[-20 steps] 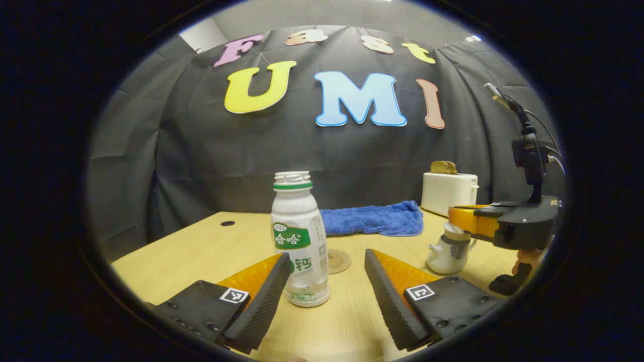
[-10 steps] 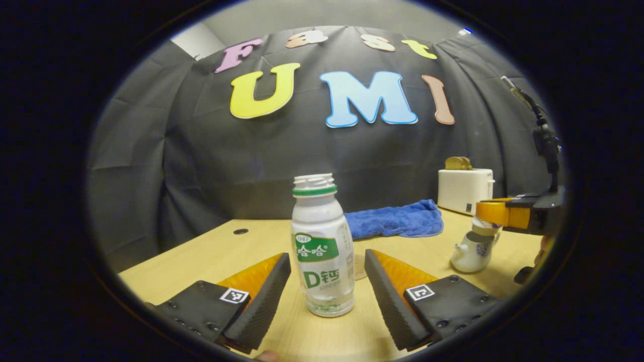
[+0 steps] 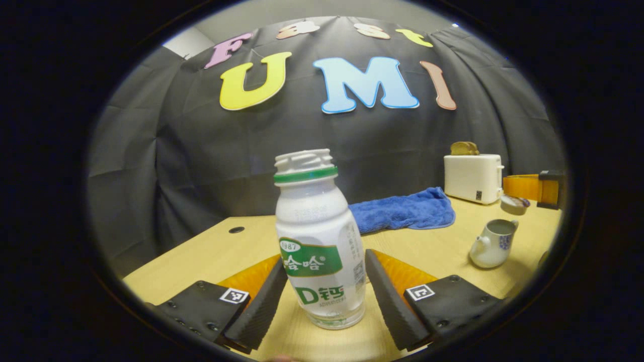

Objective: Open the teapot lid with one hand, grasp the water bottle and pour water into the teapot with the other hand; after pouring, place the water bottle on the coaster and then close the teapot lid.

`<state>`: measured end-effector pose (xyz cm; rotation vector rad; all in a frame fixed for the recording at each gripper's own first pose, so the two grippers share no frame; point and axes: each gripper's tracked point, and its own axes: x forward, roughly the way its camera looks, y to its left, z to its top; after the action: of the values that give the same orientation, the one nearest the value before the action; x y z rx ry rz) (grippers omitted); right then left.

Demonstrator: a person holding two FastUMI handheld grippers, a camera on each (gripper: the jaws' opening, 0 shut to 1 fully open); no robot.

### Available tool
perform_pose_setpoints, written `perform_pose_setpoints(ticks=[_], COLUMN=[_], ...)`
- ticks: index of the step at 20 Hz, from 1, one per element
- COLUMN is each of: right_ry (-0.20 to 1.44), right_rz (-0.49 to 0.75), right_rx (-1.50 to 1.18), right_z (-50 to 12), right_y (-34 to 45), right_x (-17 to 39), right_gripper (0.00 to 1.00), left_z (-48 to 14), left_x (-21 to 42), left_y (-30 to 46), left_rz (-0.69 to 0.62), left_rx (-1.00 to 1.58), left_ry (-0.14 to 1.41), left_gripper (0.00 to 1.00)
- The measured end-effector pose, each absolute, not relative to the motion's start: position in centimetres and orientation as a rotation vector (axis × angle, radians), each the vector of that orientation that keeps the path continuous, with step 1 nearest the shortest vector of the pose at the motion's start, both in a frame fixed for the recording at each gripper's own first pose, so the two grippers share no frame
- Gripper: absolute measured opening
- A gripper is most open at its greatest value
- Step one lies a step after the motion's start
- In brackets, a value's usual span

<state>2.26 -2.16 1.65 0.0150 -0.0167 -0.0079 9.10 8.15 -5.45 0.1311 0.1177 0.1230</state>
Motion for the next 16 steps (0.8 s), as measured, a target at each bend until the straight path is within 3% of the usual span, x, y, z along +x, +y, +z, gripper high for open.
perform_pose_setpoints(ticks=[8,9,12,13,14,16], right_ry=[-0.026,-0.027,-0.027,-0.027,-0.029,-0.029], right_rz=[-0.026,-0.029,-0.038,-0.043,-0.049,-0.061], right_rx=[0.045,0.046,0.053,0.054,0.054,0.052], right_z=[2.1,2.1,2.1,2.2,2.1,2.0], right_y=[-4.0,-4.2,-5.2,-5.6,-6.1,-7.0], right_x=[1.9,1.8,1.6,1.5,1.4,1.2], right_gripper=[0.0,0.05,0.05,0.0,0.05,0.05], left_z=[-5.2,-5.1,-3.9,-3.5,-3.1,-2.5], left_x=[9.7,9.8,10.0,10.2,10.4,10.8], left_y=[7.2,7.0,6.5,6.2,5.7,4.8], left_rz=[0.091,0.089,0.084,0.08,0.069,0.05], left_rx=[0.164,0.193,0.334,0.381,0.423,0.505], left_ry=[0.132,0.135,0.131,0.122,0.113,0.104], left_gripper=[0.92,0.89,0.86,0.86,0.86,0.86])
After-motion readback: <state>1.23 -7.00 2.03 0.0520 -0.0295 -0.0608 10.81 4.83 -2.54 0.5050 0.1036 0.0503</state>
